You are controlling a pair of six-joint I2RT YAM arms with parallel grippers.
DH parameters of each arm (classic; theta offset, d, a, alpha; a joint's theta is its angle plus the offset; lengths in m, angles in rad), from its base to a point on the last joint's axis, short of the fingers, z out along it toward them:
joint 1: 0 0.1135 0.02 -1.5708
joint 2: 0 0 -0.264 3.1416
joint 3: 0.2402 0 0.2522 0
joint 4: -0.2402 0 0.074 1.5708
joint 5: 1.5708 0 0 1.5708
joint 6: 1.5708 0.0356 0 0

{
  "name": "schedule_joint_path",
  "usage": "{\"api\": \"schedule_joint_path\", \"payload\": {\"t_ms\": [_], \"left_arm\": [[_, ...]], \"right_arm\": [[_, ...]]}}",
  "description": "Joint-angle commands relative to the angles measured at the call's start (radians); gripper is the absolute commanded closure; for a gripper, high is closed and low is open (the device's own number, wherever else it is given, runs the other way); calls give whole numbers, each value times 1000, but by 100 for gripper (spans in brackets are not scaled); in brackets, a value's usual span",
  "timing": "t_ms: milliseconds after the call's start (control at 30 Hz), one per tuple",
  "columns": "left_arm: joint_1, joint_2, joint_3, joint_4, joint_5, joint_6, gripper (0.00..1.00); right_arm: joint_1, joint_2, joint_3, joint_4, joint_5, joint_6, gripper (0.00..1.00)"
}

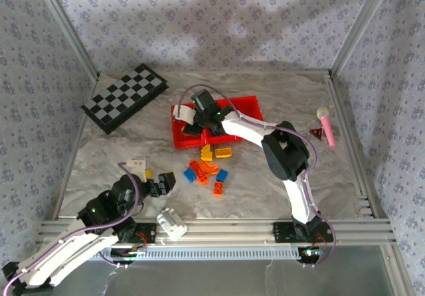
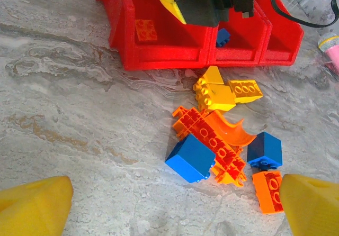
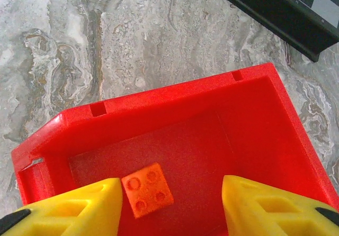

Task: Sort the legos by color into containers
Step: Place the lego in the container.

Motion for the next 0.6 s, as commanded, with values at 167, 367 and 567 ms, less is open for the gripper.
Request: {"api": "schedule_joint_path", "payload": {"t_ms": [167,367,567], "left_arm": [[-3,2,25,-14,-18,-29,0],[-3,49,28,7,-21,-38,0],[-5,144,34,57,-10,-35,0]], "right_arm": [[26,-71,44,-43,40,2,37],[40,-213,31,-46,106,102,29],[28,-394,-57,-46,215,285,21]]}}
